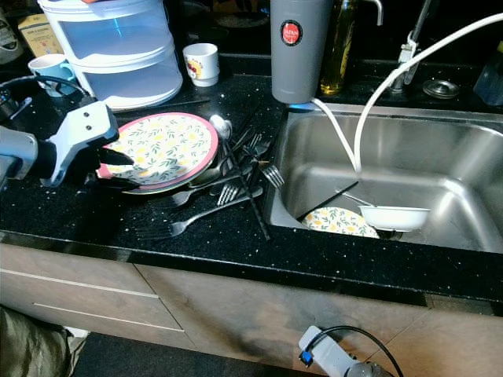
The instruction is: Kitchen organization
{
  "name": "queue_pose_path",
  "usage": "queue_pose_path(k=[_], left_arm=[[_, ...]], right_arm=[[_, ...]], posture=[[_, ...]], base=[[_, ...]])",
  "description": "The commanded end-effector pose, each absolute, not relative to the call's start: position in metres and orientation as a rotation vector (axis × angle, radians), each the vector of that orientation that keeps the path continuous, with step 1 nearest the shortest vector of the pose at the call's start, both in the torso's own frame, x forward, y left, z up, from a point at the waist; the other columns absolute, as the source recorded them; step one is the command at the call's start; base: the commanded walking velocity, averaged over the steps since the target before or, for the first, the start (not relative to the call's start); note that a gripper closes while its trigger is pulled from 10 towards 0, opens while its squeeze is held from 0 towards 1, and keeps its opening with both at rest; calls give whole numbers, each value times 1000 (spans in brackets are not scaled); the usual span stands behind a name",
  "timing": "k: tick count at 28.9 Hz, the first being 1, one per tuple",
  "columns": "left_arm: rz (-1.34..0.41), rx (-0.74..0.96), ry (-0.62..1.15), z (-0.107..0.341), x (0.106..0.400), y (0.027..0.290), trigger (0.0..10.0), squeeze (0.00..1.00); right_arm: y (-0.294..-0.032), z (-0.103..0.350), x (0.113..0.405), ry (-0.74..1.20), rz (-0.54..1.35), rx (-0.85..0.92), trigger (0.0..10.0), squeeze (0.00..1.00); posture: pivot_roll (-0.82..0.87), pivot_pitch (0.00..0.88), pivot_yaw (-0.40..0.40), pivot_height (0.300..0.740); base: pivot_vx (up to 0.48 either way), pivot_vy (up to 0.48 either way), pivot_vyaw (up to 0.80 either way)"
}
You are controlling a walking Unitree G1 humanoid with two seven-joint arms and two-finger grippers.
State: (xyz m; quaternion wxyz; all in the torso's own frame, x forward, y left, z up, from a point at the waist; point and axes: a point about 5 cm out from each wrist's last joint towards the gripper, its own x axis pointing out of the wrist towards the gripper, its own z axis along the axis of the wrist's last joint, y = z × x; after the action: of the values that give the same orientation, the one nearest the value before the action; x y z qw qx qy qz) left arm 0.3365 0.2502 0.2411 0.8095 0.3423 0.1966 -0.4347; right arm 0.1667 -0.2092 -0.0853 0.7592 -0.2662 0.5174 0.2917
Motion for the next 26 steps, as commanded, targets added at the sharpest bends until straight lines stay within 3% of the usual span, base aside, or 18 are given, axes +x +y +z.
queue_pose_path(k=[1,17,26], left_arm=[[-938,740,481,223,336,249,10000,0],[-774,836,460,211,350,261,10000,0],[-788,836,425,206,352,254,10000,0]], right_arm=[[-209,-86,166,1127,629,-573,10000,0],[-210,-86,165,1124,621,-568,10000,0],[-210,-86,165,1122,617,-564,10000,0]], posture=[[1,24,26,740],[-3,32,26,740],[-4,35,24,740]], base=[[0,0,0],[0,0,0],[0,0,0]])
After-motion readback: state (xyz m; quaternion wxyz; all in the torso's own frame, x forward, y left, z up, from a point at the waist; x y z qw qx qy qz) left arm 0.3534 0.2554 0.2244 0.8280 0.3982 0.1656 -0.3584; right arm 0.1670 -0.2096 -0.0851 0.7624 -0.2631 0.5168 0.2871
